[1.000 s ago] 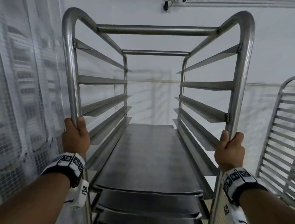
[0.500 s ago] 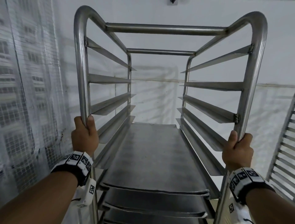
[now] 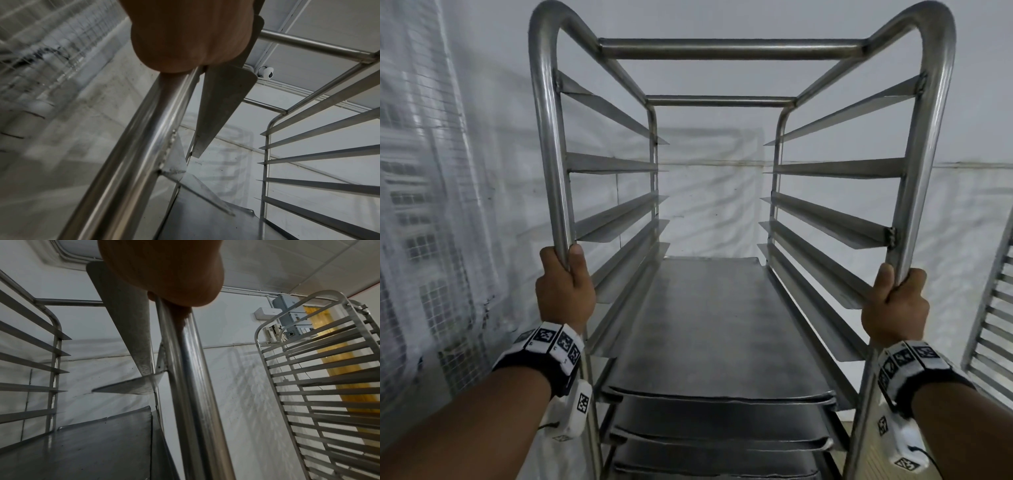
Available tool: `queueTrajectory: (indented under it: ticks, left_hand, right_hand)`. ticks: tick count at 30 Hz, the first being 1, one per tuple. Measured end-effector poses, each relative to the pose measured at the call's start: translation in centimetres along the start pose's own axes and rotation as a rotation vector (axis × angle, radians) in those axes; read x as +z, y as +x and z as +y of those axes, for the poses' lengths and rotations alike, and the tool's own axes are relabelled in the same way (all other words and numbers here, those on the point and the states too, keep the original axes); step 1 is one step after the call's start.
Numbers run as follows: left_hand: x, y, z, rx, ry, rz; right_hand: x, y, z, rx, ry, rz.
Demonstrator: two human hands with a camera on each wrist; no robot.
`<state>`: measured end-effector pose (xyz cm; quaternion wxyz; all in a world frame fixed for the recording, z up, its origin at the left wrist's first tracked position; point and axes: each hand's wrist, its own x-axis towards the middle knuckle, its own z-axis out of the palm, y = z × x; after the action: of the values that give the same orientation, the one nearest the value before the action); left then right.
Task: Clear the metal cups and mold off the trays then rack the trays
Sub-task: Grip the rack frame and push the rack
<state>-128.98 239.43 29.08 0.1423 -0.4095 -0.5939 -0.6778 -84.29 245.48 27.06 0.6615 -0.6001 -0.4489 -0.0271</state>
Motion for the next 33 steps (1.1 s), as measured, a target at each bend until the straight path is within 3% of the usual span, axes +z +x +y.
queueTrajectory:
  ticks: [33]
  left_hand:
    - [8.3,2.4,-2.7,-0.028,0.079,0.031]
  right_hand:
    - [8.8,5.3,3.5,-0.019,0.021,-0.076]
